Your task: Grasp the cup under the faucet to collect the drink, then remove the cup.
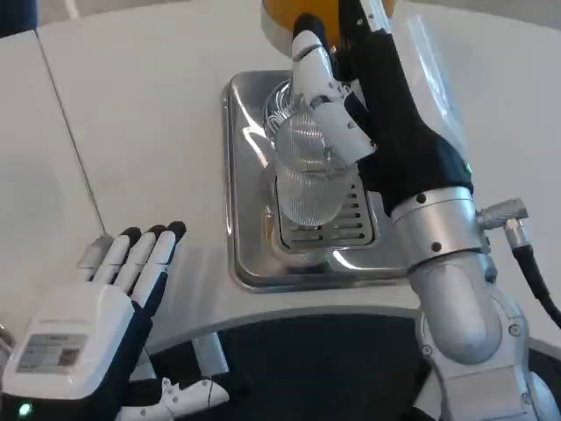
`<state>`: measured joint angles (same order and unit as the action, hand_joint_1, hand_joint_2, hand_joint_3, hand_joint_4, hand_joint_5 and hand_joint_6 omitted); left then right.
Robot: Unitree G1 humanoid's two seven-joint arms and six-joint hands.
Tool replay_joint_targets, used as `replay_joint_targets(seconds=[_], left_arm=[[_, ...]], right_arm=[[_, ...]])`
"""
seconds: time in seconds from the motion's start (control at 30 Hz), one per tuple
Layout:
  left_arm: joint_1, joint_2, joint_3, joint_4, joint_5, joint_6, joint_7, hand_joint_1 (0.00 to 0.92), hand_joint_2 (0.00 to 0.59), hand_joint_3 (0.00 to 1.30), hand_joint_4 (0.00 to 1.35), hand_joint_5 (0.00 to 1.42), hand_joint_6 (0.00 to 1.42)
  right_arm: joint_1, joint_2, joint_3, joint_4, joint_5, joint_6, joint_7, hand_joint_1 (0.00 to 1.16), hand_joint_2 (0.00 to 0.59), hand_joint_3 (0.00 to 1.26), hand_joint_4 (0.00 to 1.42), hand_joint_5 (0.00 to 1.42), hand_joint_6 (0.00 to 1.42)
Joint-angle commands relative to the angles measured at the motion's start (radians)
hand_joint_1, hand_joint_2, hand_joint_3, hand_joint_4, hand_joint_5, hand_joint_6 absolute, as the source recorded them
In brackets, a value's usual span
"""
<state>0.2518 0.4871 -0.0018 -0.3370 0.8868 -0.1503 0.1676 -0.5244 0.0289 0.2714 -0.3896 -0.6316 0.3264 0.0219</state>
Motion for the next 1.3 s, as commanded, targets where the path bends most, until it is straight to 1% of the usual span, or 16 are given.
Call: replay_joint_targets(seconds=[0.03, 0.1, 0.27, 0.37, 0.5, 0.7, 0.8, 0.93, 1.03, 1.17, 1.3], left_arm=[[-0.005, 0.003, 0.008, 0.017, -0.011, 0.003, -0.002, 0.0, 0.002, 0.0, 0.0, 0.0, 0.01], [-0.007, 0.004, 0.008, 0.021, -0.012, 0.003, 0.0, 0.0, 0.002, 0.0, 0.0, 0.0, 0.01], [-0.021, 0.01, 0.004, 0.043, -0.005, -0.001, 0.006, 0.0, 0.002, 0.0, 0.0, 0.0, 0.01], [-0.033, 0.014, 0.007, 0.055, -0.009, 0.001, 0.006, 0.0, 0.002, 0.0, 0.0, 0.0, 0.01], [-0.039, 0.013, 0.011, 0.059, -0.01, 0.003, 0.006, 0.0, 0.002, 0.0, 0.0, 0.0, 0.01], [-0.066, -0.004, 0.01, 0.089, -0.026, 0.0, 0.024, 0.0, 0.0, 0.0, 0.0, 0.01, 0.03], [-0.084, -0.013, 0.009, 0.105, -0.033, 0.001, 0.036, 0.0, 0.0, 0.0, 0.0, 0.01, 0.04], [-0.124, -0.022, 0.003, 0.143, -0.038, 0.009, 0.042, 0.0, 0.0, 0.0, 0.0, 0.02, 0.05], [-0.15, -0.03, -0.001, 0.17, -0.049, 0.008, 0.045, 0.0, 0.0, 0.0, 0.0, 0.02, 0.05], [-0.178, -0.038, -0.013, 0.189, -0.048, 0.012, 0.057, 0.0, 0.004, 0.0, 0.0, 0.04, 0.06], [-0.214, -0.053, -0.026, 0.207, -0.055, 0.024, 0.062, 0.0, 0.006, 0.0, 0.0, 0.04, 0.07]], right_arm=[[0.024, 0.001, 0.039, 0.019, 0.013, 0.003, 0.03, 0.0, 0.586, 0.0, 0.0, 0.0, 0.0], [0.026, -0.001, 0.045, 0.025, 0.015, -0.002, 0.03, 0.0, 0.586, 0.0, 0.0, 0.0, 0.0], [0.006, -0.033, 0.073, 0.037, -0.015, -0.021, 0.045, 0.0, 0.586, 0.0, 0.0, 0.0, 0.0], [0.002, -0.029, 0.079, 0.05, -0.01, -0.011, 0.05, 0.0, 0.586, 0.0, 0.0, 0.0, 0.0], [0.001, -0.033, 0.083, 0.05, -0.009, -0.001, 0.065, 0.0, 0.586, 0.0, 0.0, 0.0, 0.0], [-0.041, -0.056, 0.115, 0.014, -0.071, 0.05, 0.149, 0.0, 0.586, 0.0, 0.0, 0.0, 0.0], [-0.043, -0.057, 0.131, 0.0, -0.099, 0.071, 0.173, 0.0, 0.585, 0.0, 0.0, 0.0, 0.0], [-0.04, -0.053, 0.149, -0.01, -0.137, 0.122, 0.206, 0.0, 0.582, 0.01, 0.0, 0.0, 0.0], [-0.041, -0.052, 0.16, -0.014, -0.159, 0.148, 0.231, 0.0, 0.581, 0.01, 0.0, 0.0, 0.0], [-0.044, -0.049, 0.163, -0.014, -0.169, 0.161, 0.242, 0.0, 0.581, 0.01, 0.0, 0.0, 0.0], [-0.052, -0.053, 0.151, -0.015, -0.169, 0.158, 0.245, 0.0, 0.581, 0.01, 0.0, 0.0, 0.0]])
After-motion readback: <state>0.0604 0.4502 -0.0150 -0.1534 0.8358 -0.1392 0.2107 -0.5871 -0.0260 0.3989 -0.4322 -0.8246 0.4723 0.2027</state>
